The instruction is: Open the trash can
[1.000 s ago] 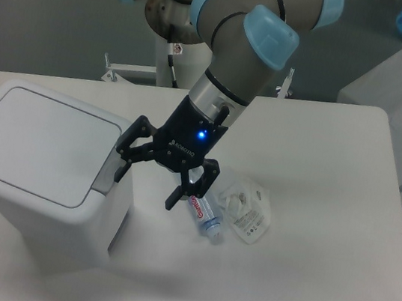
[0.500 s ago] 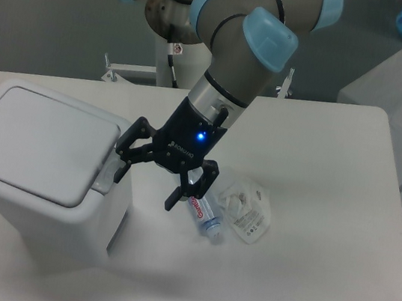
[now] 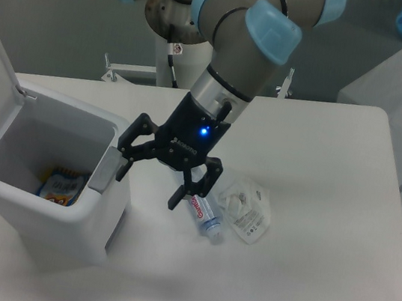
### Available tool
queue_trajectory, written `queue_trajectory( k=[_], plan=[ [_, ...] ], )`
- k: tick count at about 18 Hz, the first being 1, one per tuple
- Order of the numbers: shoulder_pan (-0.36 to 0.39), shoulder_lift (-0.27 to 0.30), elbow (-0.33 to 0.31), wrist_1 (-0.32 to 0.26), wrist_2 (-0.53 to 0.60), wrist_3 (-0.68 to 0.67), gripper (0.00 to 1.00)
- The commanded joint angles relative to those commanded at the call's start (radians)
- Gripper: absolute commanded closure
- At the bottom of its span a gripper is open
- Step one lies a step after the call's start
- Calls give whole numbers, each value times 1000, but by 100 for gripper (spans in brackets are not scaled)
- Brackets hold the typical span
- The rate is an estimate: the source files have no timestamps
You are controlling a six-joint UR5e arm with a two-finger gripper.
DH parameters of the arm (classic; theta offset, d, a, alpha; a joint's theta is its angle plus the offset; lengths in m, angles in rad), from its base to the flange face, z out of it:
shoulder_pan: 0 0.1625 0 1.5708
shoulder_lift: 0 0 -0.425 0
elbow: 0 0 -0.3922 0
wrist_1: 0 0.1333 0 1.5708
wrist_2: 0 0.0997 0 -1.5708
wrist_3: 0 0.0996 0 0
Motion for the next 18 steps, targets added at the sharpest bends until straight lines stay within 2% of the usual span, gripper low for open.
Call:
queue_trajectory(
  k=[7,10,13,18],
  plan=[
    [196,-46,-5,-3,23,293,0],
    [235,-64,9,-8,177,409,0],
    [246,-86,5,-14,368,595,0],
    [267,-121,-4,-14,540,871,0]
  ],
)
